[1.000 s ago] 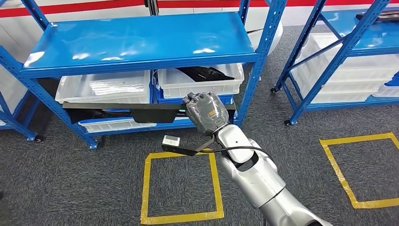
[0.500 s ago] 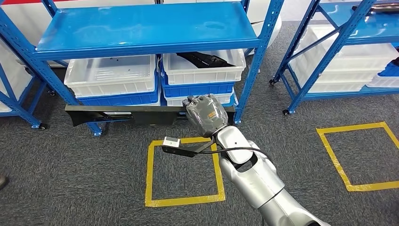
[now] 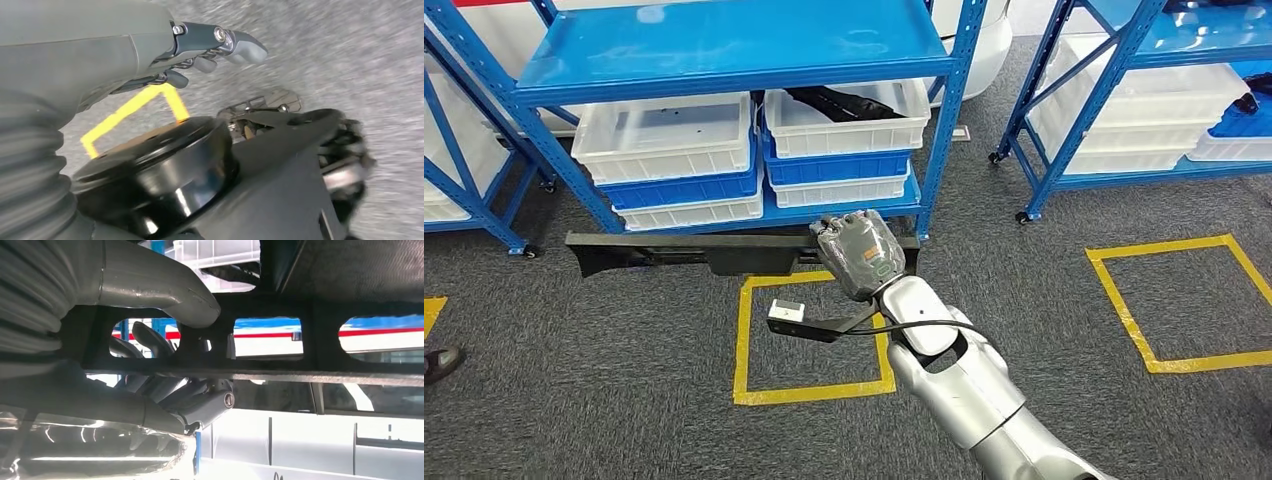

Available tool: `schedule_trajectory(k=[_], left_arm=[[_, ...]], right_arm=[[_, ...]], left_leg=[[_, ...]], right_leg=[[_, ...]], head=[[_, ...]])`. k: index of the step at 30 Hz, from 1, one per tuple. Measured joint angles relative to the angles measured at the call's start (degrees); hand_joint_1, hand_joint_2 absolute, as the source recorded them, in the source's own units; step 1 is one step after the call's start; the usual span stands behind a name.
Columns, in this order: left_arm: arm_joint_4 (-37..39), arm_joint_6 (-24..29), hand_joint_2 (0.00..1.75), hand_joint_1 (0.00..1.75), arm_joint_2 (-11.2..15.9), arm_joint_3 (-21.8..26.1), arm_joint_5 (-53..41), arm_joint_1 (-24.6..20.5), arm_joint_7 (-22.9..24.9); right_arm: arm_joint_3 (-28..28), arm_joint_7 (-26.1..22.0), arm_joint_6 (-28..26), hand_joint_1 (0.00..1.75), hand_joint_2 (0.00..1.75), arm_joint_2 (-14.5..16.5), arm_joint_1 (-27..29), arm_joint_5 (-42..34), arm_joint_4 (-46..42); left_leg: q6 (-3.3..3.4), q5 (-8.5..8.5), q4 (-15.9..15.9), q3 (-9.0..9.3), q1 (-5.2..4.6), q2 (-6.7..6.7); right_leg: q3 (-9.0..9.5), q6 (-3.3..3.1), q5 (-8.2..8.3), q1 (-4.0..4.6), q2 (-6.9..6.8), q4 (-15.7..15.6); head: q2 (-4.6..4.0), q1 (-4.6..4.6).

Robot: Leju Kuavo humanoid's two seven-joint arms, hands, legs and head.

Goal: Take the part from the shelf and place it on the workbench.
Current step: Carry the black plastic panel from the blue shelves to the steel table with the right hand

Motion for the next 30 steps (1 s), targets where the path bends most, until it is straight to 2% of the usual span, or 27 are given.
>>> schedule_trajectory(k=[1,2,3,5,6,7,9,10,11,12,13,14,15,16,17,18,19,20,21,22,23,25,26,27,28,29,30], left_arm=[[0.0,0.0,1.75,0.00,0.0,-0.2,-0.1,0.0,0.1],[0.0,0.0,1.75,0.00,0.0,-0.3,-0.3,0.1,0.1],[0.0,0.0,1.75,0.00,0.0,-0.4,-0.4,0.1,0.1],[0.0,-0.1,1.75,0.00,0.0,-0.7,-0.5,0.2,0.1],[0.0,-0.1,1.75,0.00,0.0,-0.9,-0.5,0.1,0.2],[0.0,-0.1,1.75,0.00,0.0,-1.0,-0.5,0.1,0.2],[0.0,-0.1,1.75,0.00,0.0,-1.0,-0.5,0.0,0.2],[0.0,-0.1,1.75,0.00,0.0,-1.1,-0.5,0.0,0.2],[0.0,-0.1,1.75,0.00,0.0,-1.1,-0.5,0.0,0.2],[0.0,-0.1,1.75,0.00,0.0,-1.1,-0.5,-0.1,0.2],[0.0,-0.1,1.75,0.00,0.0,-1.1,-0.5,-0.1,0.2],[0.0,-0.1,1.75,0.00,0.0,-1.1,-0.5,-0.2,0.2],[0.0,-0.1,1.75,0.00,0.0,-1.1,-0.5,-0.2,0.1],[0.0,-0.1,1.75,0.00,0.0,-1.1,-0.5,-0.3,0.1],[0.0,0.0,1.75,0.00,0.0,-1.1,-0.5,-0.4,0.0],[0.0,0.0,1.75,0.00,0.0,-1.1,-0.5,-0.4,0.0],[0.0,0.0,1.75,0.00,0.0,-1.1,-0.5,-0.3,0.0],[0.0,0.0,1.75,0.00,0.0,-1.1,-0.4,-0.2,0.0],[0.0,0.0,1.75,0.00,0.0,-1.1,-0.4,-0.1,0.0],[0.0,0.0,1.75,0.00,0.0,-1.1,-0.3,0.0,0.0],[0.0,-0.1,1.75,0.00,0.0,-1.1,-0.3,0.0,-0.1],[0.0,-0.1,1.75,0.00,0.0,-1.1,-0.3,-0.2,-0.1],[0.0,-0.1,1.75,0.00,0.0,-1.1,-0.3,-0.2,-0.1],[0.0,-0.1,1.75,0.00,0.0,-1.1,-0.3,-0.2,0.0],[0.0,-0.1,1.75,0.00,0.0,-1.1,-0.3,-0.2,0.0],[0.0,-0.1,1.75,0.00,0.0,-1.1,-0.3,-0.2,0.1],[0.0,-0.1,1.75,0.00,0.1,-1.1,-0.4,-0.1,0.1]], right_arm=[[0.0,0.1,0.0,1.71,1.75,-0.1,0.1,0.1,-0.3],[-0.1,0.3,0.0,1.71,1.75,-0.3,0.2,0.3,-0.7],[-0.1,0.4,0.1,1.71,1.75,-0.4,0.3,0.3,-1.0],[-0.2,0.5,0.3,1.71,1.75,-0.6,0.4,0.4,-1.5],[-0.2,0.5,0.4,1.71,1.75,-0.8,0.4,0.5,-1.8],[-0.2,0.6,0.5,1.71,1.75,-1.0,0.5,0.6,-2.0],[-0.3,0.6,0.7,1.71,1.75,-1.3,0.6,0.7,-2.3],[-0.3,0.6,0.7,1.71,1.75,-1.4,0.6,0.8,-2.4],[-0.4,0.6,0.7,1.71,1.75,-1.5,0.7,0.8,-2.4],[-0.4,0.6,0.7,1.71,1.75,-1.6,0.8,0.8,-2.5],[-0.4,0.6,0.8,1.71,1.75,-1.7,0.9,0.8,-2.6],[-0.4,0.6,0.8,1.71,1.75,-1.7,1.0,0.9,-2.7],[-0.4,0.7,0.9,1.71,1.75,-1.7,1.0,1.0,-2.9],[-0.4,0.7,1.0,1.71,1.75,-1.6,1.1,1.1,-3.1],[-0.4,0.7,1.1,1.71,1.75,-1.5,1.1,1.2,-3.4],[-0.4,0.7,1.1,1.71,1.75,-1.4,1.1,1.2,-3.5],[-0.4,0.7,1.2,1.71,1.75,-1.3,1.1,1.2,-3.6],[-0.4,0.7,1.4,1.71,1.75,-1.3,1.2,1.2,-3.6],[-0.4,0.7,1.5,1.71,1.75,-1.3,1.3,1.2,-3.6],[-0.4,0.7,1.6,1.71,1.75,-1.3,1.4,1.2,-3.6],[-0.4,0.7,1.6,1.71,1.75,-1.2,1.5,1.2,-3.6],[-0.4,0.7,1.7,1.71,1.75,-1.2,1.6,1.2,-3.7],[-0.4,0.7,1.7,1.71,1.75,-1.2,1.7,1.2,-3.7],[-0.4,0.7,1.7,1.71,1.75,-1.2,1.9,1.3,-3.7],[-0.4,0.7,1.7,1.71,1.75,-1.2,2.1,1.3,-3.7],[-0.4,0.7,1.8,1.71,1.75,-1.2,2.2,1.3,-3.7],[-0.5,0.7,1.8,1.71,1.75,-1.2,2.2,1.4,-3.9]], left_leg=[[0.25,-0.82,-3.5,2.64,-0.13,-0.05],[0.55,-1.80,-6.3,4.34,-0.35,-0.11],[0.92,-2.38,-7.8,5.05,-0.64,-0.13],[1.88,-1.25,-8.7,4.45,-0.83,0.05],[2.43,-0.43,-9.1,3.96,-0.80,0.22],[2.89,0.50,-9.4,3.29,-0.71,0.40],[3.35,2.22,-9.6,1.63,-0.69,0.61],[3.35,3.05,-9.6,0.62,-0.70,0.67],[3.25,3.88,-9.5,-0.43,-0.68,0.73],[3.07,4.74,-9.5,-1.55,-0.63,0.80],[2.82,5.62,-9.4,-2.66,-0.52,0.87],[2.48,6.47,-9.4,-3.68,-0.41,0.92],[2.05,7.28,-9.4,-4.53,-0.37,0.92],[1.61,8.02,-9.3,-5.14,-0.37,0.91],[1.20,8.75,-9.5,-5.43,-0.47,0.89],[0.90,9.56,-9.8,-5.55,-0.53,0.87],[0.61,10.42,-10.2,-5.53,-0.49,0.87],[0.33,10.91,-10.7,-5.54,-0.29,0.85],[0.15,10.30,-10.6,-5.77,-0.04,0.84],[-0.06,8.32,-9.5,-6.21,0.14,0.80],[-0.17,5.22,-7.1,-6.91,0.26,0.69],[-0.30,-1.08,0.7,-8.37,0.19,0.41],[-0.31,-2.51,4.4,-8.59,0.16,0.30],[-0.21,-2.55,6.6,-8.03,0.14,0.26],[0.03,-1.59,6.9,-6.53,0.07,0.24],[0.43,-0.36,4.9,-3.99,-0.05,0.22],[1.00,0.13,1.3,-0.84,-0.25,0.13]], right_leg=[[-0.46,0.28,0.44,0.07,0.01,0.1],[-0.70,0.67,0.91,0.11,-0.02,0.1],[-0.84,1.07,1.42,0.10,-0.05,0.0],[-1.10,1.85,2.31,0.08,-0.08,-0.3],[-1.53,1.97,1.71,0.07,-0.01,0.1],[-2.25,1.89,0.02,0.06,0.08,1.3],[-3.87,1.46,-5.48,-0.25,0.20,6.6],[-4.46,1.55,-7.59,-0.46,0.21,10.1],[-4.57,2.01,-8.45,-0.69,0.21,13.1],[-4.07,2.83,-7.98,-0.94,0.21,15.0],[-2.69,3.77,-6.56,-1.21,0.21,15.1],[-0.38,4.56,-5.16,-1.49,0.21,13.4],[2.90,4.94,-4.95,-1.71,0.23,9.9],[6.35,4.81,-5.77,-1.59,0.33,5.4],[8.72,4.30,-7.01,-1.35,0.42,1.7],[10.05,3.66,-8.08,-1.02,0.52,-0.8],[10.16,3.00,-8.20,-0.71,0.57,-1.9],[9.50,2.29,-7.65,-0.89,0.49,-1.8],[9.02,1.61,-6.97,-1.03,0.33,-1.9],[8.46,0.85,-6.24,-1.13,0.15,-1.9],[7.86,0.23,-5.44,-1.18,-0.03,-1.9],[6.34,-0.47,-3.89,-0.71,-0.18,-1.8],[5.46,-0.56,-3.12,-0.47,-0.19,-1.8],[4.49,-0.58,-2.39,-0.22,-0.19,-1.7],[3.58,-0.56,-1.74,0.01,-0.17,-1.6],[2.81,-0.49,-1.16,0.20,-0.14,-1.6],[2.21,-0.39,-0.66,0.27,-0.10,-1.5]], head=[[0.00,0.05],[0.00,0.07],[0.00,0.07],[0.00,0.08],[0.00,0.11],[0.00,0.23],[0.00,0.47],[0.00,0.58],[0.00,0.60],[0.00,0.59],[0.00,0.59],[0.00,0.58],[0.00,0.61],[0.00,0.63],[0.00,0.55],[0.00,0.44],[0.00,0.27],[0.00,0.12],[0.00,0.08],[0.00,0.05],[0.00,0.04],[0.00,0.03],[0.00,0.03],[0.00,0.04],[0.00,0.04],[0.00,0.04],[0.00,0.04]])
